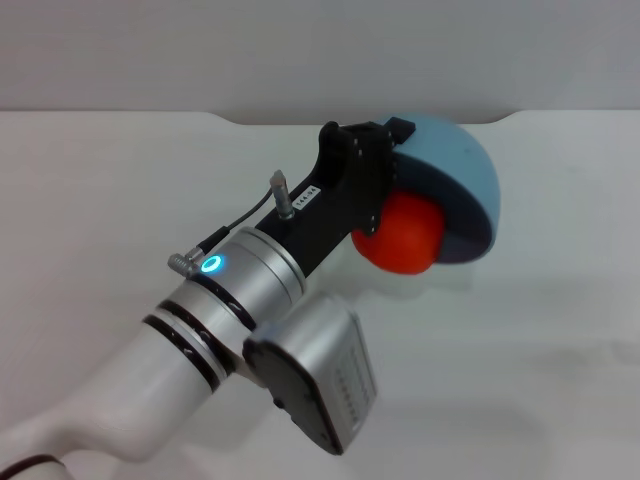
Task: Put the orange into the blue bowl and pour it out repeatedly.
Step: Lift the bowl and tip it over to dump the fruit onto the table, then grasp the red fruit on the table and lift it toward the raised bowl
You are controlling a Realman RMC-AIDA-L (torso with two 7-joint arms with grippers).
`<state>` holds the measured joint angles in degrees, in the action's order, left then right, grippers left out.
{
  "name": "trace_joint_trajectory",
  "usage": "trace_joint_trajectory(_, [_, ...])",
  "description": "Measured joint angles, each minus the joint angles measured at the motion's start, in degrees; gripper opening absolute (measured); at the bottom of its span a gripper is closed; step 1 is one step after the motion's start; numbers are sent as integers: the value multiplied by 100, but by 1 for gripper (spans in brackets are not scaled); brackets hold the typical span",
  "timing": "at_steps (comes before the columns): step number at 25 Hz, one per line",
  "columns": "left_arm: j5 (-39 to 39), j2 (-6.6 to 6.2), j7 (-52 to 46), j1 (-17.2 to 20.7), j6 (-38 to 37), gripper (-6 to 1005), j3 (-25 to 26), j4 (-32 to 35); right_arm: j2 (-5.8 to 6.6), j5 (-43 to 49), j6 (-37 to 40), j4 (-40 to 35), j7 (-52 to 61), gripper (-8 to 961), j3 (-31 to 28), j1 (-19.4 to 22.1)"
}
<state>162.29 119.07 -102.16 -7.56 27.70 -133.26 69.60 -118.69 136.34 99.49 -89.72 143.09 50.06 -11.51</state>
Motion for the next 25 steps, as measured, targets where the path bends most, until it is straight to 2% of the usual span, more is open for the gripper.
trace_joint_trajectory(2, [-397, 1, 461, -144, 488, -2, -212, -273, -1, -1, -2, 0, 3, 386, -2, 0])
trace_joint_trajectory(3, [-397, 1, 461, -144, 488, -2, -212, -273, -2, -6, -9, 0, 4, 385, -2, 0])
trace_joint_trajectory(8, [-497, 2, 830, -313, 1436, -2, -506, -797, -4, -33, -47, 2, 5, 385, -1, -9])
trace_joint_trajectory(12, [-665, 3, 841, -397, 1586, -1, -628, -959, -8, -45, -54, 37, 6, 385, 8, -43])
trace_joint_trajectory(13, [-1092, 2, 695, -427, 1582, -1, -650, -883, -12, -50, -60, 66, -8, 385, 36, -72])
trace_joint_trajectory(14, [-1092, 2, 695, -427, 1582, -1, -650, -883, -12, -50, -60, 66, -8, 385, 36, -72])
trace_joint_trajectory(16, [-1874, -7, 496, -465, 1489, -1, -615, -619, -18, -76, -72, 178, -83, 385, 79, -186])
trace_joint_trajectory(18, [-2767, -41, 344, -478, 1052, -1, -394, -187, -22, -187, -94, 265, -157, 385, 101, -274])
trace_joint_trajectory(20, [-3582, -56, 315, -440, 294, -2, 52, 309, -22, -327, -103, 319, -244, 385, 128, -316])
trace_joint_trajectory(23, [-4866, -53, 313, -344, -1519, -2, 1093, 938, -15, -705, -118, 459, -515, 385, 235, -403])
trace_joint_trajectory(25, [-5664, -73, 124, -395, -3130, -2, 2040, 1093, -6, -799, -120, 556, -670, 386, 280, -496])
